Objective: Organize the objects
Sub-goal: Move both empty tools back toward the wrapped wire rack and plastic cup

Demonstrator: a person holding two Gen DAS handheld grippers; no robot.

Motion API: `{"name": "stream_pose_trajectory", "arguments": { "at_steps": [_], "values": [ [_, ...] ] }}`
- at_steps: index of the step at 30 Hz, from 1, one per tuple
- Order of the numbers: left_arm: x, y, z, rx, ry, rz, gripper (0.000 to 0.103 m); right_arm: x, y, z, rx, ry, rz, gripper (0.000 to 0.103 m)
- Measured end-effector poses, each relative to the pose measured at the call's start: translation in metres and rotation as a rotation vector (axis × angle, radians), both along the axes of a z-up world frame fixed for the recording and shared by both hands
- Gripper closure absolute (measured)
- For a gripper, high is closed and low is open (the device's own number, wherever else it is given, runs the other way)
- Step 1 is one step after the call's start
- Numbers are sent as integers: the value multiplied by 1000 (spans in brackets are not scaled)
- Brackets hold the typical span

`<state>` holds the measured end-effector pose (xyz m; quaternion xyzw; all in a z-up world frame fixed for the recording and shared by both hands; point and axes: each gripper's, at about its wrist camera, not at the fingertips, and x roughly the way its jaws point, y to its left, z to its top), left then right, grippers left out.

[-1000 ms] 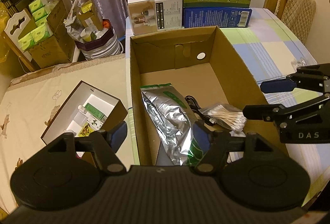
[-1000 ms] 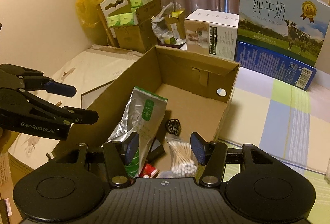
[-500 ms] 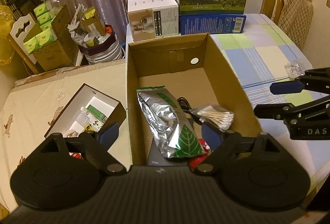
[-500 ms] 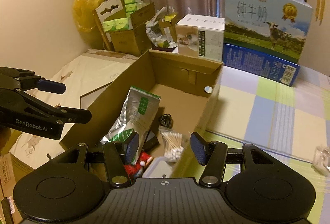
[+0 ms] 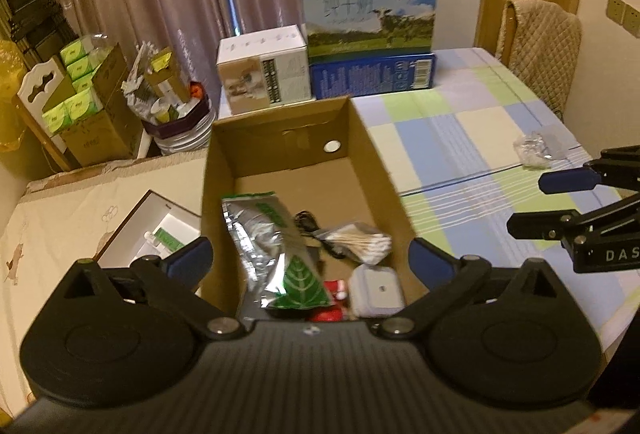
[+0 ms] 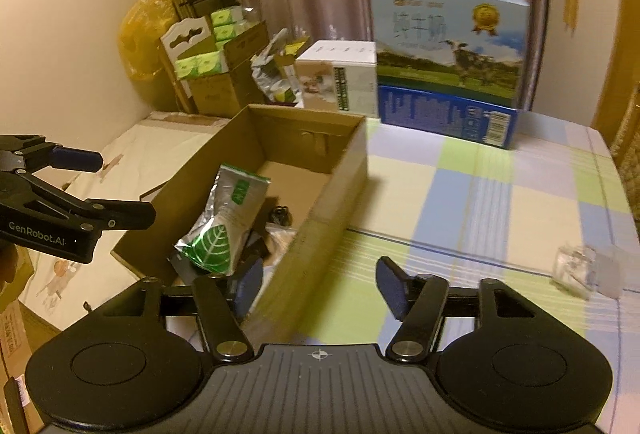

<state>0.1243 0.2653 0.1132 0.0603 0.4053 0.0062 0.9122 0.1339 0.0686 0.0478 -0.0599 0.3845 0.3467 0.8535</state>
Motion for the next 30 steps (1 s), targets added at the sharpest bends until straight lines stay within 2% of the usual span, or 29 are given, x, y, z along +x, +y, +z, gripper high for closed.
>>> {"name": "stream_pose_trajectory", "arguments": {
  "at_steps": [6, 13, 30],
  "values": [
    [-6, -40, 10, 12, -43, -49, 1, -6, -44, 11, 9, -18, -54, 33],
    [-5, -93, 14, -27, -65, -111, 1, -3, -103, 18, 11, -25, -148, 31],
    [26, -215, -20, -72, -25, -225, 1, 17, -246, 10, -7, -1, -358, 30]
  ]
}}
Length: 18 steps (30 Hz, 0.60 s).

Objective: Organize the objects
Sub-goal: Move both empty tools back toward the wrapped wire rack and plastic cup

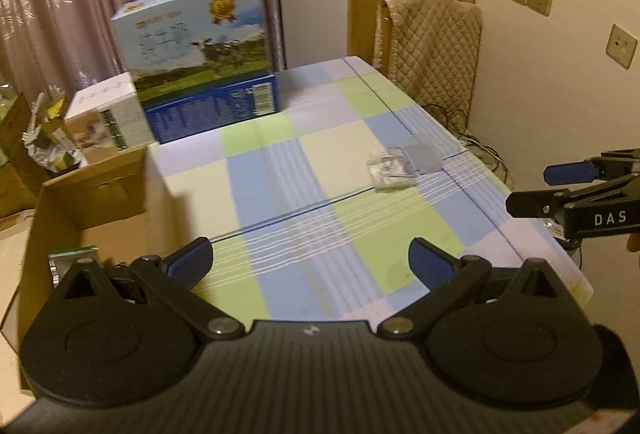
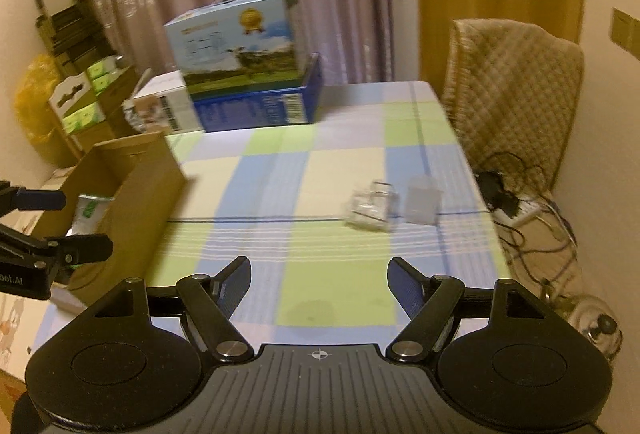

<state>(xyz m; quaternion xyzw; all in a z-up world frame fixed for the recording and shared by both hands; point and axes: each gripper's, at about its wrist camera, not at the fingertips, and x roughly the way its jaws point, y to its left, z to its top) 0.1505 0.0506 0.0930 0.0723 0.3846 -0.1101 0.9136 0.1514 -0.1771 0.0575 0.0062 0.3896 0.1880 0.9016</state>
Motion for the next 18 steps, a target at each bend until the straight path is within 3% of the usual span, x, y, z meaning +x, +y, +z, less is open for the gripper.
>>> {"name": "stream_pose_trajectory", "arguments": {
  "at_steps": [18],
  "values": [
    [64, -74, -58, -6, 37, -33, 1, 58, -68, -43, -23, 13, -97, 30]
  ]
}}
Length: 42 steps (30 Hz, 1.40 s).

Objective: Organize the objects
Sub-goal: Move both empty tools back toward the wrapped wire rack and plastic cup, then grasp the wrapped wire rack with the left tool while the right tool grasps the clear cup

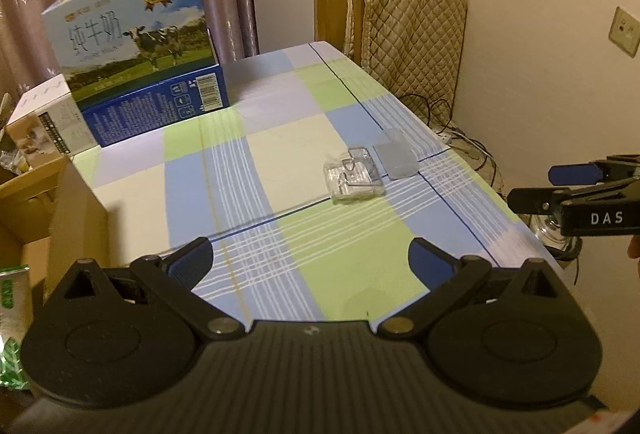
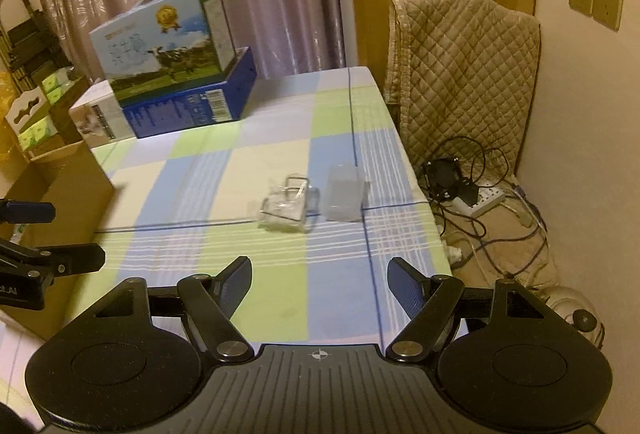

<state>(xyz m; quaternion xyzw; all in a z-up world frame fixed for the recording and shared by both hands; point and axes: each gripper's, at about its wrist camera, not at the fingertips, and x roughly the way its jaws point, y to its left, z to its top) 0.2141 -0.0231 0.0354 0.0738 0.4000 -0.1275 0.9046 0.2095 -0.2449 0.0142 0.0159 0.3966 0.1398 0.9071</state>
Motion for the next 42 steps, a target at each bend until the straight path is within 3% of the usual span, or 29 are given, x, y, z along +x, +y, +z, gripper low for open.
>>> {"name": "stream_pose_trajectory", "arguments": {
  "at_steps": [13, 21, 30, 42],
  "values": [
    [75, -19, -63, -6, 25, 38, 1, 79, -10, -54, 2, -4, 14, 31],
    [108, -20, -88, -34, 37, 45, 1, 130, -2, -85, 9, 13, 22, 40],
    [133, -16, -111, -51, 47, 39, 1, 175, 17, -120, -34, 40, 52, 46],
    [143, -11, -132, -64, 65, 43, 1, 196, 33, -147, -88, 64, 75, 54]
  ]
}}
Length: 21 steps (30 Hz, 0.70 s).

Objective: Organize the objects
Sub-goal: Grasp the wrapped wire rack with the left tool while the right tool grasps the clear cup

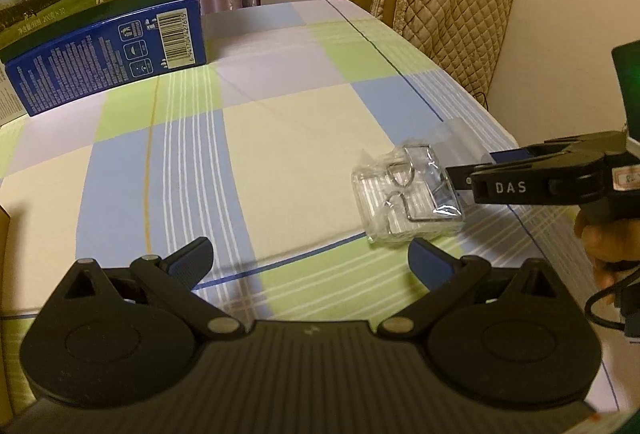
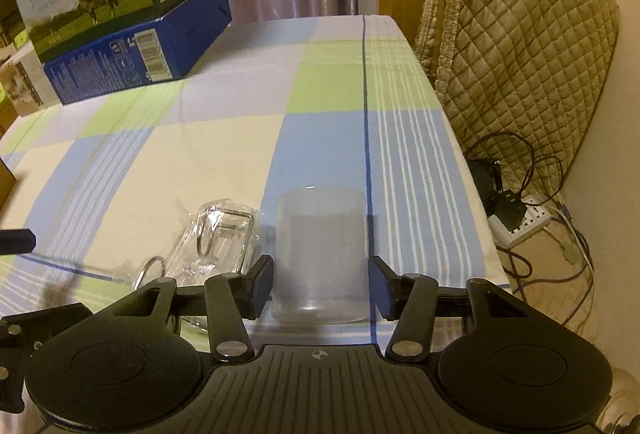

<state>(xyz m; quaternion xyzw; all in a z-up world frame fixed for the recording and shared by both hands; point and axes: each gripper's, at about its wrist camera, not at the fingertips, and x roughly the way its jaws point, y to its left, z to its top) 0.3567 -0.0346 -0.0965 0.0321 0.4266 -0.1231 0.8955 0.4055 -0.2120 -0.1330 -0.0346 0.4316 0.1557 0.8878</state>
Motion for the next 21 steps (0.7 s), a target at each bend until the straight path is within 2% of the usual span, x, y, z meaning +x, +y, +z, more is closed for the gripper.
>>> {"name": "stream_pose_trajectory", "arguments": {
  "at_steps": [14, 21],
  "values": [
    [7, -18, -2, -7, -8, -23, 1, 8, -1, -6, -40, -34, 44, 54],
    [7, -26, -6, -14, -7, -37, 1, 3, -11, -3, -9, -18, 41, 55]
  ]
}}
